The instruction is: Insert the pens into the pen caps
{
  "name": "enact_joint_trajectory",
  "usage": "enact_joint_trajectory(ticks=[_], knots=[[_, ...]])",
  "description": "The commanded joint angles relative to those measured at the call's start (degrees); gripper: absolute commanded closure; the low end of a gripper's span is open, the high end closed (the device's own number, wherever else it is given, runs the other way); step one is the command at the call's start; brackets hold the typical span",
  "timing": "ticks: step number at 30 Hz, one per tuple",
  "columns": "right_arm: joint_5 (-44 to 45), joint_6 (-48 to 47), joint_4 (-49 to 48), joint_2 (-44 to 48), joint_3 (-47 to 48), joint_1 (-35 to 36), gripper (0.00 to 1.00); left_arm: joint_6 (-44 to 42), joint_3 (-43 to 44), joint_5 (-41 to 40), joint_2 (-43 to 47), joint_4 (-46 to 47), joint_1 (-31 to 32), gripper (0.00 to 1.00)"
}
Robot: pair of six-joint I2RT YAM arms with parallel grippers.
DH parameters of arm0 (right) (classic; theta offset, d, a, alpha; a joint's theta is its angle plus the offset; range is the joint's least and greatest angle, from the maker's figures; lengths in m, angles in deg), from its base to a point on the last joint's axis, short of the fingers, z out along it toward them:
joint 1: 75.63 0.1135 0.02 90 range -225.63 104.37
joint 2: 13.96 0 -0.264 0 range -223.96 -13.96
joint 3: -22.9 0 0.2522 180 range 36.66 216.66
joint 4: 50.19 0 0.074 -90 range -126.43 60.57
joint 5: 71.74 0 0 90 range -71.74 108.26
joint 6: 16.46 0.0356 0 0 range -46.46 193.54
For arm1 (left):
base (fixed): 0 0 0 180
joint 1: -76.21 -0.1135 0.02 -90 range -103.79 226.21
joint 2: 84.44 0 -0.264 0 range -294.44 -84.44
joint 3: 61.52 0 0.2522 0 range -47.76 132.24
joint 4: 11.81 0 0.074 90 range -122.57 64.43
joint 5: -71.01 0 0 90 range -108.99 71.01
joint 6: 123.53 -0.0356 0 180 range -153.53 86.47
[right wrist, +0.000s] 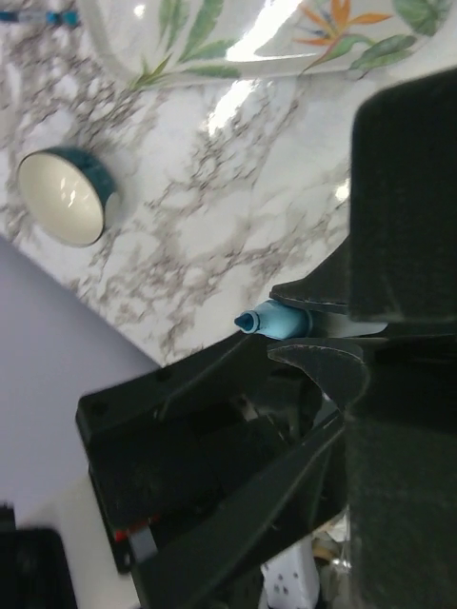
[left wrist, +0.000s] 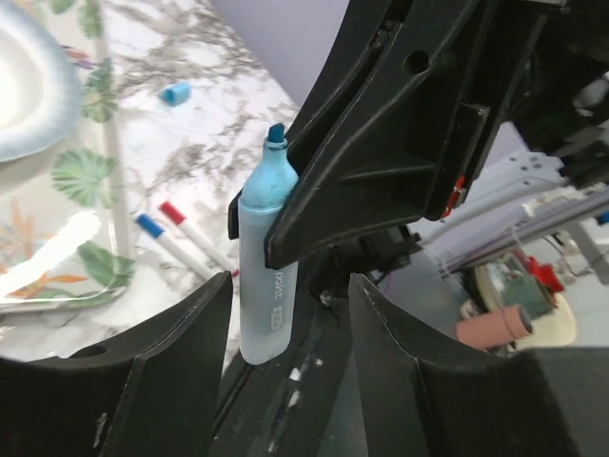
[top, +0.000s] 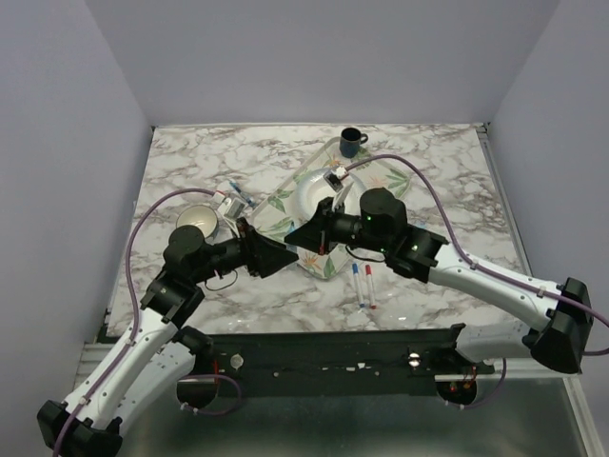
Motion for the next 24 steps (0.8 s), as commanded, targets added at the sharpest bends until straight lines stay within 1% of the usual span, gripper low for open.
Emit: enact_joint_trajectory(ticks=[1, 4, 9, 12, 13, 15, 16, 18, 21, 22, 23, 24], knots=[[-7.27, -1.46, -18.72, 5.30, -7.44, 0.39, 0.99, 10.34, -3.03, 11.24, 0.50, 14.24, 0.19, 0.42], [-9.12, -0.67, -23.32, 7.59, -9.92, 0.39, 0.99, 11.94, -2.95, 12.82, 0.50, 16.01, 0.19, 0.43], [-10.62, -0.93, -24.12, 8.47, -10.45, 0.48, 0.99, 14.48, -3.39, 16.16, 0.68, 20.83, 0.19, 0.48], [-11.58, -0.40, -27.28, 9.26, -12.12, 0.48, 0.99, 16.33, -3.82, 17.31, -0.02, 23.38, 0.19, 0.50], [-11.76, -0.32, -28.25, 9.35, -12.21, 0.48, 0.99, 16.86, -4.44, 18.01, -0.03, 24.44, 0.19, 0.56], [-12.20, -0.49, -28.34, 9.44, -12.29, 0.48, 0.99, 18.88, -4.97, 18.63, -0.38, 27.24, 0.19, 0.61], [-12.46, -0.84, -28.34, 9.44, -12.21, 0.39, 0.99, 19.40, -5.32, 19.06, -0.47, 27.87, 0.19, 0.65], [-12.64, -1.11, -28.08, 9.53, -12.12, 0.39, 0.99, 20.37, -5.67, 19.15, -0.64, 29.19, 0.19, 0.67], [-12.73, -1.63, -27.56, 9.44, -11.86, 0.48, 0.99, 20.20, -5.76, 19.77, -1.34, 29.46, 0.19, 0.77], [-12.82, -1.72, -26.94, 9.26, -11.51, 0.48, 0.99, 20.11, -5.85, 19.86, -1.43, 29.46, 0.19, 0.93], [-12.91, -1.90, -26.42, 9.09, -11.16, 0.39, 0.99, 19.94, -5.85, 19.68, -1.61, 29.28, 0.19, 1.00], [-12.99, -1.98, -25.89, 8.91, -10.80, 0.39, 0.95, 19.33, -5.85, 19.42, -1.78, 28.76, 0.19, 1.00]])
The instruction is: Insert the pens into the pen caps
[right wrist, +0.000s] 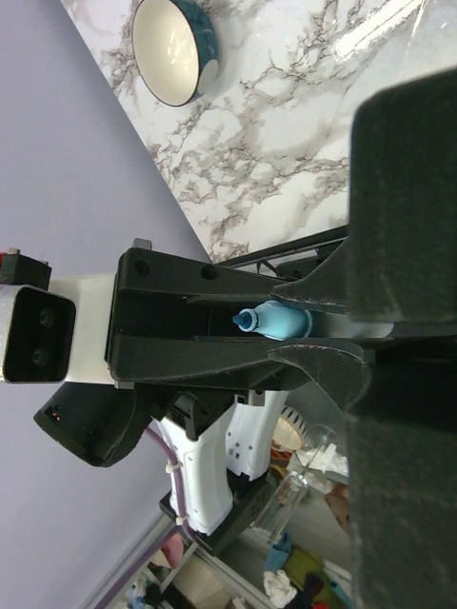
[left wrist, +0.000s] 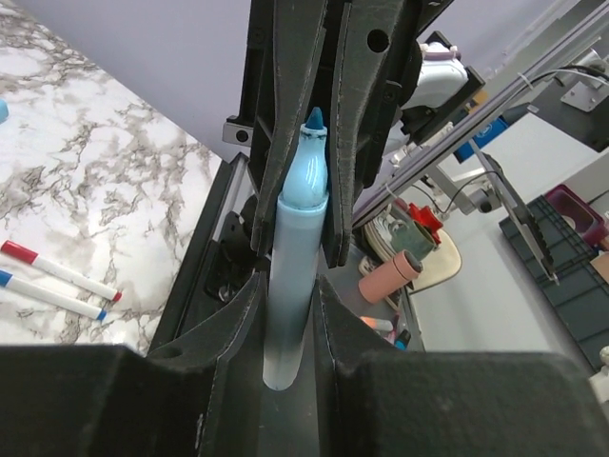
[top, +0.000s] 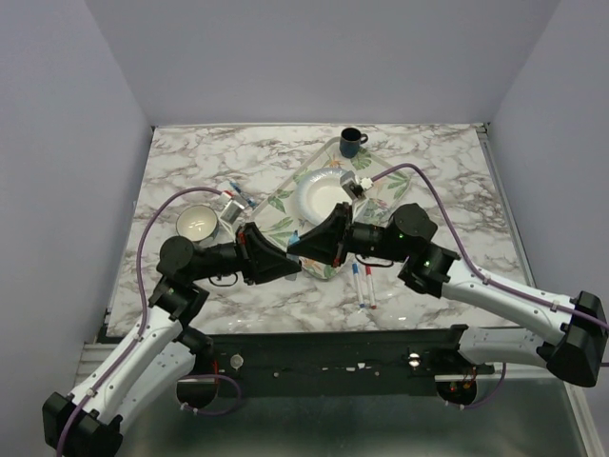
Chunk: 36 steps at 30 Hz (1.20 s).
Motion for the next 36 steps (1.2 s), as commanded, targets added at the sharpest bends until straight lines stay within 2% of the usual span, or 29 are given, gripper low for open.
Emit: enact_joint_trajectory(ticks=[1, 3, 4, 5, 6, 8, 9, 10, 11, 12, 18, 21, 23, 25, 26, 28, 30, 32, 34, 36], knots=[[-0.51, -2.90, 0.91, -0.57, 1.46, 0.19, 0.77, 1.18, -0.41, 1.91, -0.84, 1.39, 0.19, 1.00], [2.36, -2.29, 3.11, -0.32, 1.99, 0.11, 0.55, -0.13, -0.23, 1.21, -1.02, -0.01, 0.19, 1.00], [3.60, -1.68, 5.38, 0.04, 2.34, 0.10, 0.41, -2.84, 0.64, 0.95, -1.11, -1.41, 0.19, 1.00], [4.92, -0.72, 6.97, 0.39, 3.30, 0.19, 0.37, -4.87, 1.52, 0.51, -1.28, -3.51, 0.19, 1.00], [8.59, -0.19, 8.99, 0.56, 4.01, 0.11, 0.34, -8.02, 2.57, -1.24, -1.63, -9.71, 0.19, 1.00], [13.00, 1.66, 17.85, 1.00, 7.07, 0.19, 0.26, -16.54, 6.09, -3.44, -2.25, -16.07, 0.19, 1.00], [18.07, 2.36, 21.10, 1.18, 8.22, 0.11, 0.23, -19.19, 7.40, -5.02, -2.95, -22.28, 0.19, 1.00], [21.25, 3.41, 28.53, 1.27, 9.28, 0.10, 0.19, -21.56, 9.77, -7.90, -3.48, -24.86, 0.10, 1.00], [24.24, 5.95, 31.91, 1.44, 10.16, 0.02, 0.18, -26.20, 10.75, -9.67, -3.74, -27.15, 0.10, 1.00], [29.32, 7.10, 34.56, 1.62, 11.47, 0.02, 0.17, -28.07, 11.80, -11.52, -4.62, -31.44, 0.10, 1.00], [41.21, 15.81, 44.41, 4.25, 10.43, -1.21, 0.13, -40.90, 17.08, -30.84, -4.63, -43.50, 0.10, 1.00], [44.74, 16.44, 48.99, 4.26, 10.34, -4.10, 0.13, -41.71, 16.30, -39.21, -2.18, -44.49, 0.10, 1.00], [45.89, 15.29, 52.23, 3.12, 10.78, -8.82, 0.13, -41.62, 15.59, -40.80, -0.94, -45.19, 0.10, 1.00], [43.62, 19.40, 57.84, 1.54, 11.31, -14.02, 0.13, -41.54, 14.81, -42.03, 0.91, -45.37, 0.10, 1.00], [41.61, 24.38, 57.87, 1.53, 9.48, -19.27, 0.13, -41.36, 14.54, -42.30, 1.52, -45.28, 0.10, 1.00], [36.94, 29.06, 55.08, 1.62, 6.93, -23.52, 0.14, -41.10, 14.36, -42.83, 2.75, -45.46, 0.10, 1.00], [38.84, 36.36, 56.37, -0.22, 6.82, -28.09, 0.16, -40.75, 14.19, -42.74, 3.37, -45.19, 0.19, 1.00], [40.61, 42.41, 62.95, -4.33, 8.66, -32.21, 0.18, -40.66, 14.10, -42.13, 3.55, -45.11, 0.19, 1.00], [44.63, 45.51, 70.48, -7.33, 12.79, -34.43, 0.19, -40.57, 14.18, -42.56, 3.55, -45.54, 0.19, 1.00], [46.24, 48.94, 73.33, -11.19, 14.64, -37.68, 0.21, -40.57, 14.36, -42.83, 3.72, -45.89, 0.19, 1.00]])
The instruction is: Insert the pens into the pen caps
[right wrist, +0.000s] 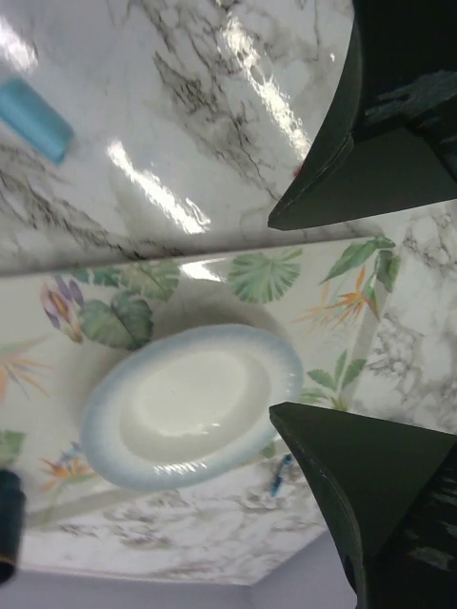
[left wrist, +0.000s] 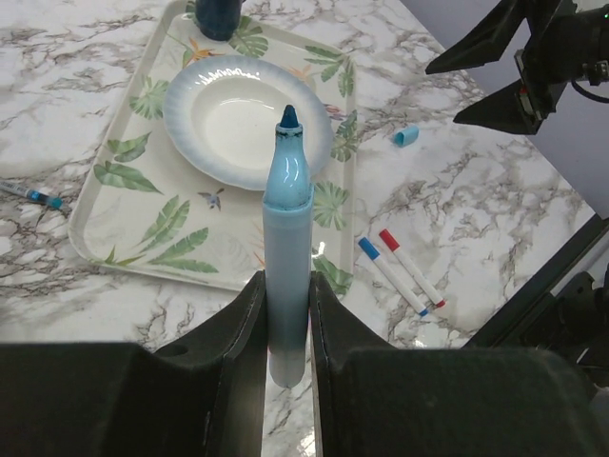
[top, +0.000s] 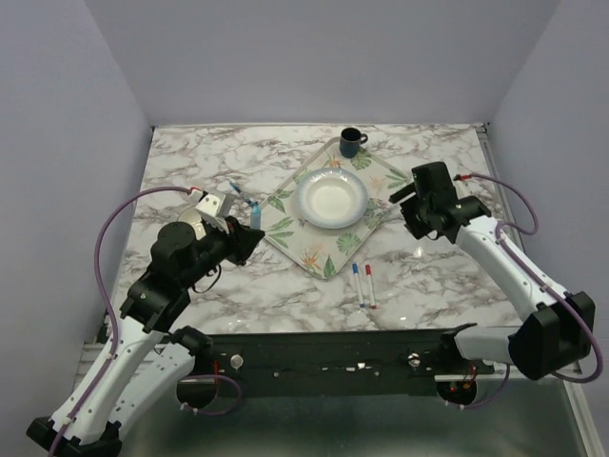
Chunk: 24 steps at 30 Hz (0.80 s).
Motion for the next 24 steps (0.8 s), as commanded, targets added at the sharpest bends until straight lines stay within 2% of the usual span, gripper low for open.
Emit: enact_joint_trajectory(ticks=[1, 5, 8, 18, 24], knots=[[6.25, 13.67, 14.98, -7.71, 6.03, -6.73, 0.22, -0.81, -0.20, -2.06, 0.71, -1.31, 0.16, 1.00], [4.31, 16.57, 16.92, -12.81, 7.62, -13.05, 0.25, -0.72, -0.90, -0.39, 1.76, -0.52, 0.16, 1.00], [2.99, 14.66, 14.21, -16.24, 8.06, -15.79, 0.27, -0.72, -0.72, -0.48, 1.24, -0.60, 0.16, 1.00], [-0.17, 14.12, 16.32, -31.96, 15.00, -19.75, 0.29, -0.81, -0.72, 0.57, 0.53, -0.52, 0.16, 1.00], [-1.05, 14.64, 15.43, -35.75, 15.54, -20.54, 0.30, -1.07, -0.72, 0.22, 0.09, -0.61, 0.16, 1.00]])
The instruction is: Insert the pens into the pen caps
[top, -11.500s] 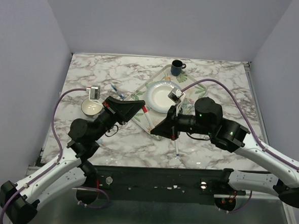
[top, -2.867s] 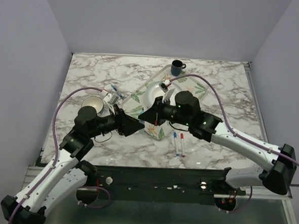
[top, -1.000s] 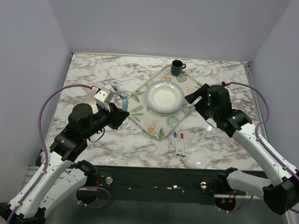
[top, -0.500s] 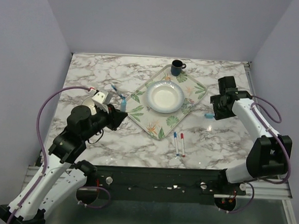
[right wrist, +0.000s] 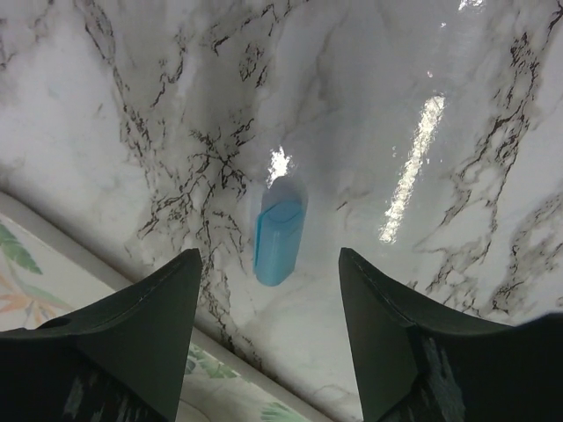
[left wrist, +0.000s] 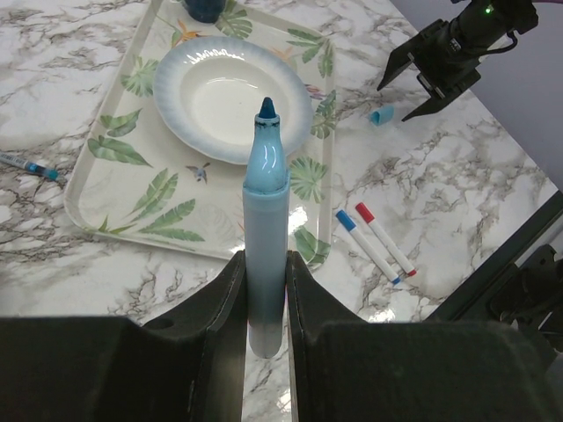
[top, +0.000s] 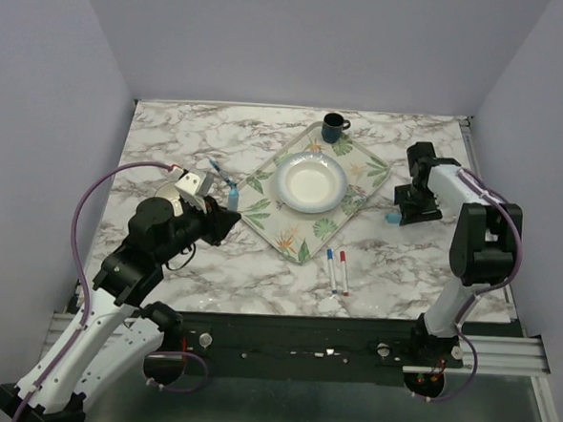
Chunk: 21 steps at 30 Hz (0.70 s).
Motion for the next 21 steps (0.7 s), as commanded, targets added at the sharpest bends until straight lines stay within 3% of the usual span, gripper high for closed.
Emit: enact_joint_trajectory(ticks=[1, 4, 5, 6, 21], knots=[[-1.09, 1.03, 0.75, -2.81, 0.85, -0.76, 0.30, -0.79, -0.09, 0.29, -0.25, 0.49, 0.16, 1.00], [-2.24, 0.85, -0.67, -4.92, -0.12, -0.76, 0.30, -0.88, -0.09, 0.03, -0.17, 0.40, 0.16, 1.00], [-2.24, 0.76, -0.50, -5.37, 0.31, -0.68, 0.41, -0.88, 0.00, 0.11, -0.17, 0.57, 0.16, 1.00], [-2.07, 0.68, -0.41, -5.63, 0.66, -0.68, 0.43, -0.88, -0.09, -0.06, -0.17, 0.58, 0.16, 1.00], [0.30, 2.52, 6.09, -6.25, 1.28, -0.76, 0.45, -1.14, 0.09, -1.03, 0.09, 0.14, 0.16, 1.00]])
